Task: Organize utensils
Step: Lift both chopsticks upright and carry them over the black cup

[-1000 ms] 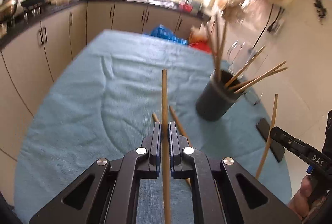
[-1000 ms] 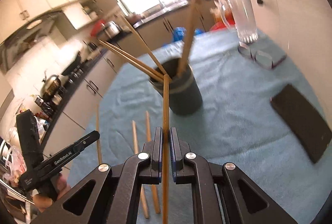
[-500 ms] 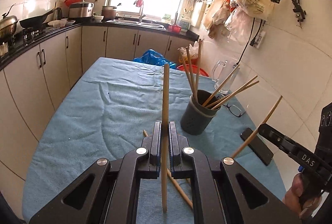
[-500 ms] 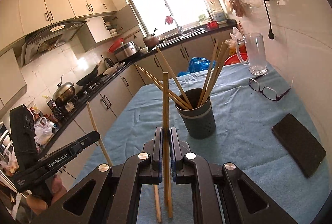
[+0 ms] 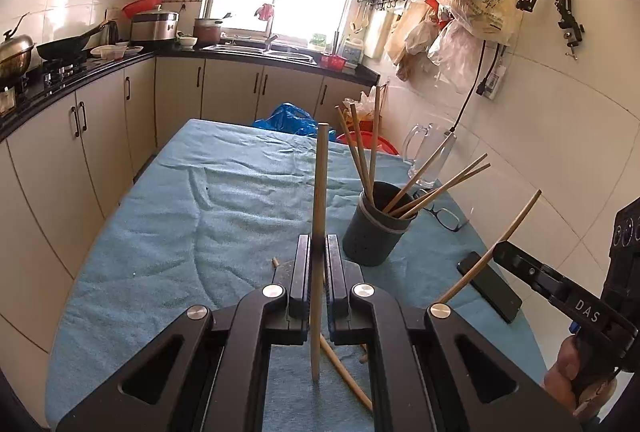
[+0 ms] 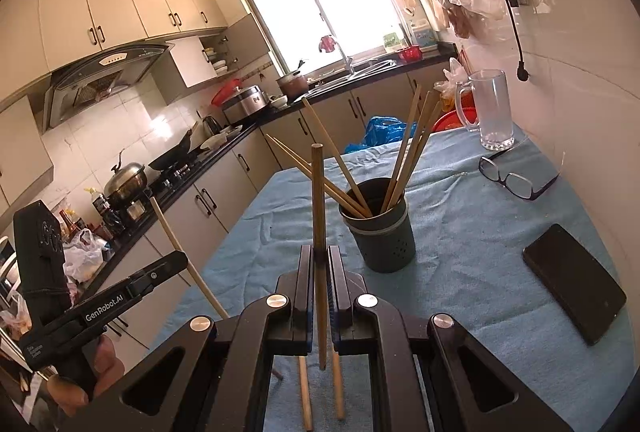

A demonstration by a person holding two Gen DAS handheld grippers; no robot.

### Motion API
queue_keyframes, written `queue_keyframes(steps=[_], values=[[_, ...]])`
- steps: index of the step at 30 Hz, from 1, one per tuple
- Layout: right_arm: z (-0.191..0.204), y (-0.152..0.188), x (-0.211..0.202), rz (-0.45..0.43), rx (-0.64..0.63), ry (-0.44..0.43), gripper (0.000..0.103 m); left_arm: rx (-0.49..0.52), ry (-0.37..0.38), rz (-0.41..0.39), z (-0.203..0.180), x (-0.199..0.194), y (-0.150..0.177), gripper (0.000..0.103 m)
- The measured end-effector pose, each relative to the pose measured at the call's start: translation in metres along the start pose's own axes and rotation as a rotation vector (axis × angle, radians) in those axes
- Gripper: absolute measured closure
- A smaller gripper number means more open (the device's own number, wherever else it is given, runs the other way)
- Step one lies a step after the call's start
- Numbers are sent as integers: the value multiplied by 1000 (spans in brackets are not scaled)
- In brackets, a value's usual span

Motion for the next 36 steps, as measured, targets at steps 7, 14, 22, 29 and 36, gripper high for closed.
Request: queue_keyframes(steps=[7,14,22,29,36], values=[[-1,-2,-2,-4,7,0,96,5,10,-5,-4,-1,-4,97],[-2,-4,-3,-9,9,0,96,12,25,-5,-9,-1,-7,97],[-3,-14,-5,-27,4,-3,96,25,41,-10,-18,3,-15,97],[-2,-31,-6,-64,-17,4,96,36,55,-12,-27,8,-24,97],[-8,-51,-4,-105,-18,28,96,50,67,-25,-37,18,-41,98]])
Point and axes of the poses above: each gripper's, at about its wrist camera, not at the fingertips, and x roughly the way its jaws point, z to its left, y to its underside, the point moved 6 cm from there along x, roughly the way its jaws point, and after that the axes turned 13 degrees about -z, right-handed, at the moved point
